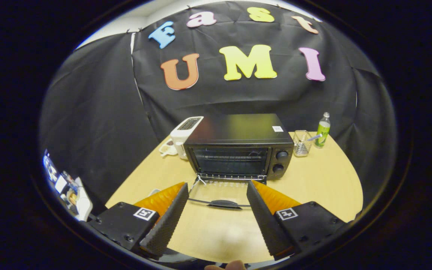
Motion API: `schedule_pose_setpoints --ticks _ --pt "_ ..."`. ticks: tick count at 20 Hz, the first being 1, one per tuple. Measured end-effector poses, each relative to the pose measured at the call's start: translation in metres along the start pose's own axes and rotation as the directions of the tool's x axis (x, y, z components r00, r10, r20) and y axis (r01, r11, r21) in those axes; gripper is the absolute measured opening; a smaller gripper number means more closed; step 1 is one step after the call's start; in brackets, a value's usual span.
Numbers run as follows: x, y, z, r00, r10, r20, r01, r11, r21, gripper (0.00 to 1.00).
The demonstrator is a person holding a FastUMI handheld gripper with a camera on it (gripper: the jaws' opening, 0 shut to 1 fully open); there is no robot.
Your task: Open the toaster oven, put the food inside, and close the toaster oven door.
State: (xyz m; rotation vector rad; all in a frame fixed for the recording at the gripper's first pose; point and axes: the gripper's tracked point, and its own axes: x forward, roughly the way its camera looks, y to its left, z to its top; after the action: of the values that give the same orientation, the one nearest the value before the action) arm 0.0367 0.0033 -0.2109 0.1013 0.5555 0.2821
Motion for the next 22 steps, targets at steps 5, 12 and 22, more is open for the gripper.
schedule_pose_setpoints --ticks 5,12,22 --pt "-0.017 0.006 0.010 1.000 0.013 -0.015 -0.012 0.999 0.047 1.00" --pt "0.012 0.047 -0.008 0.989 0.111 -0.100 -0.097 0.986 0.138 1.00" --pt "0.071 0.102 -0.081 0.911 0.282 -0.302 -0.170 0.922 0.347 1.00"
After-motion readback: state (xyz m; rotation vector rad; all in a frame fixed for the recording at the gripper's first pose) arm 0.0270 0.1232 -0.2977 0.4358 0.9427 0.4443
